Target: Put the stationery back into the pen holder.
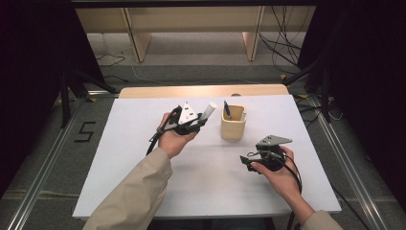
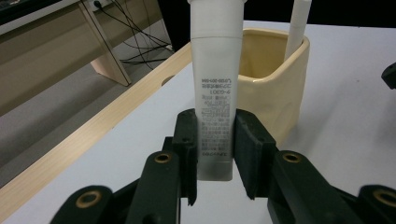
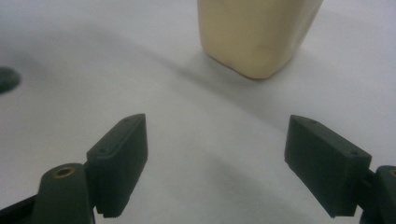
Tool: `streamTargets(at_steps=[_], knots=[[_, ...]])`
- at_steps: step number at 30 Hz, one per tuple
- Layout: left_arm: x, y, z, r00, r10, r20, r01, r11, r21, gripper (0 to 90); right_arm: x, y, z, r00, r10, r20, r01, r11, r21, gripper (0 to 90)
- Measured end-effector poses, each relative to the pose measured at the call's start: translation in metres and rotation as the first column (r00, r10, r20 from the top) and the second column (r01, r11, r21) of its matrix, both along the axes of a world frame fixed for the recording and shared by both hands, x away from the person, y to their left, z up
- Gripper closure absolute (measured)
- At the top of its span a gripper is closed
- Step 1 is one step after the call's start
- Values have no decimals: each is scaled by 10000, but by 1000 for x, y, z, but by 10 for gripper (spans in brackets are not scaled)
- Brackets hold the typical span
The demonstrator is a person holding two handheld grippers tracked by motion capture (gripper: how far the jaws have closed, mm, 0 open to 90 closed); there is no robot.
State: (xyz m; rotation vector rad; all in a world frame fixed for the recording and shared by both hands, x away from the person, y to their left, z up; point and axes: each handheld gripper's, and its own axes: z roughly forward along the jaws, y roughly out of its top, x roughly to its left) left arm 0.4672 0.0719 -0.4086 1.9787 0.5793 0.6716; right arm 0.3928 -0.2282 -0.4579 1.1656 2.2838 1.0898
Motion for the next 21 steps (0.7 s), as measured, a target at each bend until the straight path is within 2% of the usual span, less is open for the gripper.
streamTargets(at_steps=[21], knots=[[2,-11,5,9998,-164,108,167,9995,-272,713,0,0,0,10000,20,28,-20,10000,5,220]])
